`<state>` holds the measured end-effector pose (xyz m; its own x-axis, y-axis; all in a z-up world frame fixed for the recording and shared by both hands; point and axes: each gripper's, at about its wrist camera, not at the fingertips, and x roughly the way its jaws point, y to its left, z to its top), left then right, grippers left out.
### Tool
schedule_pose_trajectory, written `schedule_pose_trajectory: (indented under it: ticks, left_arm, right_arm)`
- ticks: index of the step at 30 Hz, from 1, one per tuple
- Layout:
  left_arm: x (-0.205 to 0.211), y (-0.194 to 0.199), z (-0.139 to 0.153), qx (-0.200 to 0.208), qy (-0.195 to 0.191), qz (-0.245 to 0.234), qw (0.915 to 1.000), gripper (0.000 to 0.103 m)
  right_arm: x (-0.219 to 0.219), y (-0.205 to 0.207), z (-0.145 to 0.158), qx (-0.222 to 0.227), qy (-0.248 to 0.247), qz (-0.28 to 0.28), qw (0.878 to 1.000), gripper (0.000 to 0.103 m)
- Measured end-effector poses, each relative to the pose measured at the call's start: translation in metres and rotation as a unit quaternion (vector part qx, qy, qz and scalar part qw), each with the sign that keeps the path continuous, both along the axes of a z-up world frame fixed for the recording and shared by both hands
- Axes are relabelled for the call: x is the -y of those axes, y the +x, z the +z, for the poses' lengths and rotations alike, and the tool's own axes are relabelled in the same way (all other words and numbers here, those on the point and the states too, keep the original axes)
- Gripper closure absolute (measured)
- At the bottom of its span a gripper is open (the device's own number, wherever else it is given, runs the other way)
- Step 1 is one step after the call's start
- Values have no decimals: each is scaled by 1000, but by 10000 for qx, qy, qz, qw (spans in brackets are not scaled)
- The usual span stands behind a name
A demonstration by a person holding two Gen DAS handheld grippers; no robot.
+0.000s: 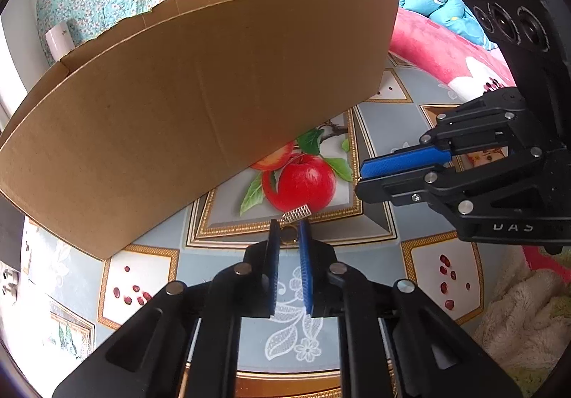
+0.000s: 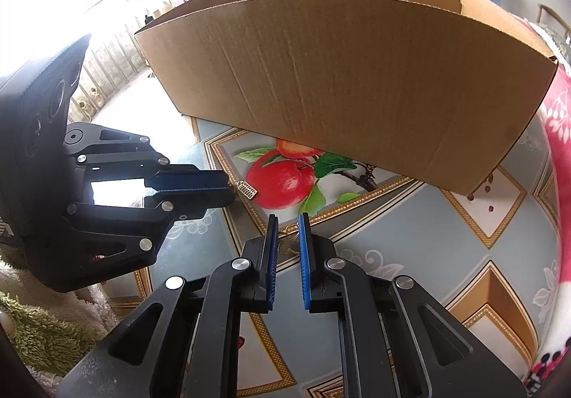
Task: Organize jewelry
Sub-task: 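Lift the gold chain piece with the left gripper, then carry the gold piece over the box and open both grippers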
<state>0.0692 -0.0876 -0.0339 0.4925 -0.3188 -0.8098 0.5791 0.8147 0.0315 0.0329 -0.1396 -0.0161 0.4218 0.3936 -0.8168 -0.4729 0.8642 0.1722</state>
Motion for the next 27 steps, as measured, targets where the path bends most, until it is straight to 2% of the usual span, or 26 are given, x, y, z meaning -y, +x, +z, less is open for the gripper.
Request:
schedule_pose_trajectory:
  ticks: [8,14,18,23,27]
  left_arm:
    - [-3,-5,3,72,9,-17,10000,94]
    - [-11,-14,29,303,-137,-36,9994,94]
    - [-21,-20,68,616,-481,-73,9969,94]
    - [-34,-17,127,1153,-994,-128,9883,94]
    - [-34,8,144,1333,-1059,15,9854,93]
  right_arm:
    - [2,-4,5,65,-8,-15,10000,94]
    - [2,-11,23,226,78,-26,9997,94]
    - [5,-14,56,552,286,-26,9981,94]
    - [14,-13,117,1304,760,19,9885,94]
    - [24,11,144,1717,990,-51,9802,94]
